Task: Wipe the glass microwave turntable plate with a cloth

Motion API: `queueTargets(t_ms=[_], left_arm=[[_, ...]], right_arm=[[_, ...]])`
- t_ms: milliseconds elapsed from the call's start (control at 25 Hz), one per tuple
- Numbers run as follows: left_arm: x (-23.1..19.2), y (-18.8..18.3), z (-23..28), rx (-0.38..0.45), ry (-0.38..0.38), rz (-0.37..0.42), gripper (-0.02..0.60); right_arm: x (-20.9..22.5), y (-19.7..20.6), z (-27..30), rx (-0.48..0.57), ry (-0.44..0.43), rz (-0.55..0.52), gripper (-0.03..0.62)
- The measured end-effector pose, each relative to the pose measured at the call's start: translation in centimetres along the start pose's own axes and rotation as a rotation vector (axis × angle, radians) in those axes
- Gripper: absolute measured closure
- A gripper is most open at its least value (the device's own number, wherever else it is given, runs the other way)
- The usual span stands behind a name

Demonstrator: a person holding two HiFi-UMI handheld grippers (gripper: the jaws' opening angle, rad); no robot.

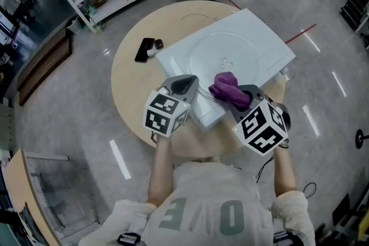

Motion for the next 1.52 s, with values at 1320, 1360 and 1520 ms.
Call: queueTargets(t_ms=[1320, 1360, 1520], left_arm=[[0.3, -0.1, -0.1, 0.010, 0.013, -0.001, 0.580], [0.3, -0.1, -0.2, 0.010, 0.012, -0.001, 0.580], [0.3, -0.2, -0.3, 0.010, 0.010, 0.000, 0.580]], right_arm=[[14.5, -1.1, 7.0, -0.052, 0.114, 0.126, 0.537], [13.8, -0.9, 6.5, -0.051, 0.110, 0.121, 0.539], [10.7, -0.1, 4.3, -0.047, 0.089, 0.099, 0.539]])
Point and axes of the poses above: the fingertips, and each gripper's own axes: z forward along the fingers, x to its right, y out of its underside, the point moved 2 cm from there along -z, backward along the fingers, and after that the axes turned 5 degrees about z, right-handed, at the moved point
